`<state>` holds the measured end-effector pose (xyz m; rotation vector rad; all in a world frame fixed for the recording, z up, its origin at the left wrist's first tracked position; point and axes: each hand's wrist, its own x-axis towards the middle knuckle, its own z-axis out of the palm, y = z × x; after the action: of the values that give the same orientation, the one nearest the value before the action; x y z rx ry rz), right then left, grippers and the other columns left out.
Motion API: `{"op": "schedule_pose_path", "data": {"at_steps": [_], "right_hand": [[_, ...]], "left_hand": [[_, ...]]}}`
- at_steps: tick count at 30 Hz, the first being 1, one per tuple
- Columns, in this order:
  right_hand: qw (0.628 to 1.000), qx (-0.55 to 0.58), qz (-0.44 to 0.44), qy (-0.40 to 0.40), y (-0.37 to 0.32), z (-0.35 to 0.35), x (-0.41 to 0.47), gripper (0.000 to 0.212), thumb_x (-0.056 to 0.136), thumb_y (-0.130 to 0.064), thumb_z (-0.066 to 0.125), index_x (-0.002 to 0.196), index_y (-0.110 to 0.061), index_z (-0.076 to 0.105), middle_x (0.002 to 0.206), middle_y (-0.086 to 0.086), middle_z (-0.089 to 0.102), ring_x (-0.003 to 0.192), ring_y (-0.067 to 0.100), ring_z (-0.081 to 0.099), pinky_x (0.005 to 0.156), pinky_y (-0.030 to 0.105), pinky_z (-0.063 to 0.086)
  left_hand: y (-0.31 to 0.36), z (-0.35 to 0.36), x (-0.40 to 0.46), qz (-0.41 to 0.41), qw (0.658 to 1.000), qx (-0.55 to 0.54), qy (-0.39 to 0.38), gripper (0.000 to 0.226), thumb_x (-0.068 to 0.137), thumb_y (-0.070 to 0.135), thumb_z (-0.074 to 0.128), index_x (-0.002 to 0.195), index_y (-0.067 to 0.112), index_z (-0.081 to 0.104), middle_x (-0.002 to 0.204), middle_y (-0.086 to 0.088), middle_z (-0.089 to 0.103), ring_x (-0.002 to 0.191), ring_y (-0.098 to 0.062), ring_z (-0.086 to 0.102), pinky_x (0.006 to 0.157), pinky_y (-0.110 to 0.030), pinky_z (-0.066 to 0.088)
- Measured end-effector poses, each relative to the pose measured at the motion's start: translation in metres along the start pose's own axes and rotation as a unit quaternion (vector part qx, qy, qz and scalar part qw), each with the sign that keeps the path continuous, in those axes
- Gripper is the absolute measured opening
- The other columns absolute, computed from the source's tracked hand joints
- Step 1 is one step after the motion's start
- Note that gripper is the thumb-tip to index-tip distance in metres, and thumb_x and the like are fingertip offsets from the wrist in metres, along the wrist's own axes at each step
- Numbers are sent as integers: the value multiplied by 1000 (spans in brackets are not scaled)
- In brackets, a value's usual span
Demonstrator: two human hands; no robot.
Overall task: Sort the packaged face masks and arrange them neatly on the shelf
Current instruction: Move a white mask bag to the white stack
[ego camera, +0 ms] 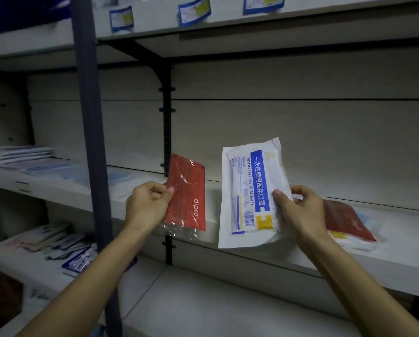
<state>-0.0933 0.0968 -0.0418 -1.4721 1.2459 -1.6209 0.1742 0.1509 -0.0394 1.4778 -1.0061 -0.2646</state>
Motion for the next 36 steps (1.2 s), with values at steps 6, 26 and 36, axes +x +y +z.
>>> {"op": "schedule_pose_path", "data": {"at_steps": [6,26,36], "right_hand": [[1000,3,8,10,-7,43,15,24,90,-23,66,107,-17,51,79,-8,61,66,7,65,49,22,46],[990,-13,69,120,0,135,33,28,91,-24,65,114,-13,54,83,-3,62,68,12,65,49,25,47],[988,-10,75,133,1,143,55,29,91,-25,65,114,-12,56,83,-2,65,72,15,67,53,29,50]], "left_hand": [[-18,-15,48,25,999,3,-21,16,89,30,65,88,13,63,81,-1,67,65,-10,62,51,-18,40],[-69,14,179,45,987,-41,-148,19,82,31,72,91,14,70,84,-5,73,80,-22,70,83,-39,56],[-81,35,205,27,989,21,-147,22,83,36,71,91,16,69,85,0,71,88,-23,67,85,-35,53]]}}
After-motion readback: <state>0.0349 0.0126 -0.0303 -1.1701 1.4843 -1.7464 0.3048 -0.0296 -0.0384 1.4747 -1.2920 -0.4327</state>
